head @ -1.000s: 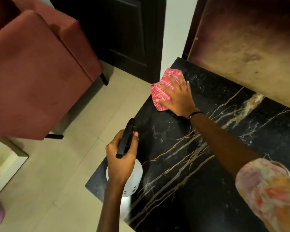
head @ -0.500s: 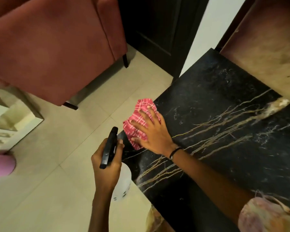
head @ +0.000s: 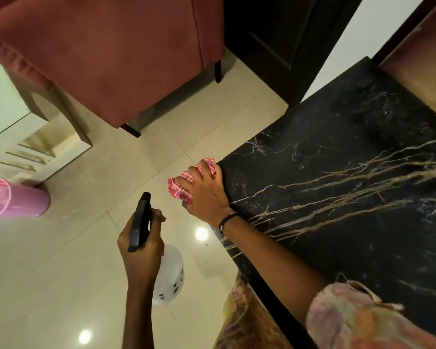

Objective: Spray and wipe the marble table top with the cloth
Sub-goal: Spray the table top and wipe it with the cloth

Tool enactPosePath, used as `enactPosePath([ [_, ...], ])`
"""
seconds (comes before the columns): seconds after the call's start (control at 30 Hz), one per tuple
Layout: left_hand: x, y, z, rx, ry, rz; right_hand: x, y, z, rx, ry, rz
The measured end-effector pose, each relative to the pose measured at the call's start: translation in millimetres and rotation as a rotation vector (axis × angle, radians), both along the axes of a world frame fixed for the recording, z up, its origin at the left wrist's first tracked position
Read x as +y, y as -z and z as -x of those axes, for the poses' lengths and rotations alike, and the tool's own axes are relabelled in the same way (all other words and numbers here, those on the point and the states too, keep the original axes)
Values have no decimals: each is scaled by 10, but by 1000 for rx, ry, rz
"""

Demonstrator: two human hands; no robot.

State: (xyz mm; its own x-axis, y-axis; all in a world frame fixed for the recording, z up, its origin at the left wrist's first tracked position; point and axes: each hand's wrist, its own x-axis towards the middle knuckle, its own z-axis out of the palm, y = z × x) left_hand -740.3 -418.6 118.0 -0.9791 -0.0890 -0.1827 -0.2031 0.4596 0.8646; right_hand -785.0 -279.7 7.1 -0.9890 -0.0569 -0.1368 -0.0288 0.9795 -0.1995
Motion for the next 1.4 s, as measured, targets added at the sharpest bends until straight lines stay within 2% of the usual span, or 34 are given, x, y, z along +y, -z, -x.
enactPosePath([
  [0.13, 6, -25, -75, 16, 15, -11, 82, 45, -267, 19, 1, 5],
  [0.4, 249, -49, -258, -1, 84, -62, 571, 25, -2051, 5, -84, -11],
  [0.53, 483, -73, -302, -20, 162, -92, 949, 11, -1975, 23, -73, 19],
  [0.77, 932, -93, -265, -42, 347, -179, 1758, 27, -922, 50, 204, -76],
  [0.87, 972, -139, -245, -41, 382, -215, 2307, 56, -1189, 55, 494, -91],
  [0.97, 941, -172, -262, -35, 391, -208, 2587, 96, -1864, 75, 821, -99],
  [1.07, 878, -156, -319, -41, 394, -184, 2326, 82, -2329, 99, 1143, -71],
  [1.13, 833, -132, -376, -67, 401, -184, 1973, 70, -2339, 102, 1236, -78],
  [1.23, 824, -131, -460, -80, 433, -177, 1421, 79, -2074, 84, 1090, 1],
  [1.4, 909, -165, -631, -40, 507, -159, 606, 69, -1872, 89, 523, 45],
])
